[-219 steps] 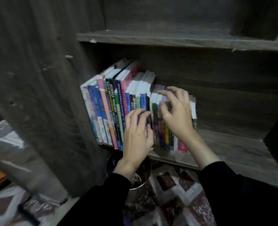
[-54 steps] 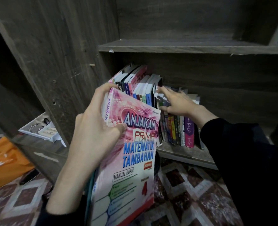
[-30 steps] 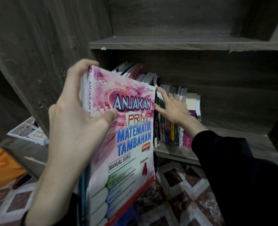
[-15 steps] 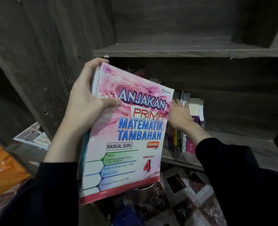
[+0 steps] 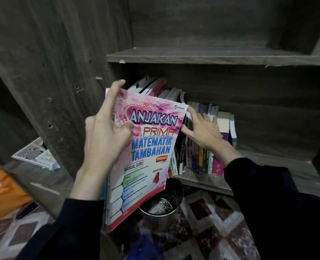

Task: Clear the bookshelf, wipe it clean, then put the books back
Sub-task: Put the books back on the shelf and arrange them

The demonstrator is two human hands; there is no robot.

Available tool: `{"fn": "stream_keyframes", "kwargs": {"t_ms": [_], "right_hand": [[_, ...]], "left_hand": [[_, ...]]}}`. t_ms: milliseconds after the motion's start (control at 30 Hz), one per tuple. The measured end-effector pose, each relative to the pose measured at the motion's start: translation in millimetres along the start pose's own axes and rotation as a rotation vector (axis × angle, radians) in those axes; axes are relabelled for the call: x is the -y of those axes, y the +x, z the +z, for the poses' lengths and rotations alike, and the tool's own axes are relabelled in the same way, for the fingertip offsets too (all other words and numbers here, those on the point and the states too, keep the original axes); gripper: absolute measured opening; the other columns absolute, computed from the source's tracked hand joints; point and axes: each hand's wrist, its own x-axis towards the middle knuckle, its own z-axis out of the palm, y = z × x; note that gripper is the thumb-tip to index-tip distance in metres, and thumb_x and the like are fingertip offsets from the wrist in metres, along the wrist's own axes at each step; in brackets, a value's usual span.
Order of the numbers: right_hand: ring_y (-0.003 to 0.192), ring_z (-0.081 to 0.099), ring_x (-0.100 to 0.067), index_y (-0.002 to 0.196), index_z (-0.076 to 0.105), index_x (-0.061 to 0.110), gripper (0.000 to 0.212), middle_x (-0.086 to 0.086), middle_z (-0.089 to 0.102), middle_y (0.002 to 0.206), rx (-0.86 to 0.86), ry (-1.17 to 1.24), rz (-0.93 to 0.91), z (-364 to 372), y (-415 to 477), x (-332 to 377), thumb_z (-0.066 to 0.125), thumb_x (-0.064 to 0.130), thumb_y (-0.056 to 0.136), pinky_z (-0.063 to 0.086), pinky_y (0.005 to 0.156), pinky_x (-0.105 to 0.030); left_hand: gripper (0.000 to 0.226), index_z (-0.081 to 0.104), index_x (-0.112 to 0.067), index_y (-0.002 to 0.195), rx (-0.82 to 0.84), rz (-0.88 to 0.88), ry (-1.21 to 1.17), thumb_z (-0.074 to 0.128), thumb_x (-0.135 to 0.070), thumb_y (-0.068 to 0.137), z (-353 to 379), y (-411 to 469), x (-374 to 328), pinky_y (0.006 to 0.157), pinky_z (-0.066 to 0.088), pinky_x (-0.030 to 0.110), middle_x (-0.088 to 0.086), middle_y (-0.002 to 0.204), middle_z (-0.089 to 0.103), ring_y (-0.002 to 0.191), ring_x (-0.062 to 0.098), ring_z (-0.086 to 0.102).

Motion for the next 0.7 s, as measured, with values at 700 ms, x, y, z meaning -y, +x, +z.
{"fn": "stream_keyframes", "kwargs": {"t_ms": [700], "right_hand": [[0.13,0.04,-0.034,0.148,0.005,0.034,0.065,-0.018,0.052,0.133,-0.024,0.013,-0.006,0,0,0,0.033,0.055,0.093,0.02,0.108,-0.066]], "left_hand": [[0.074,0.041,-0.028,0.137,-0.037,0.013,-0.032,0.049,0.003,0.071,70,28,-40,0.057,0.042,0.03,0.01,0.066,0.06,0.05,0.012,0.05]]}}
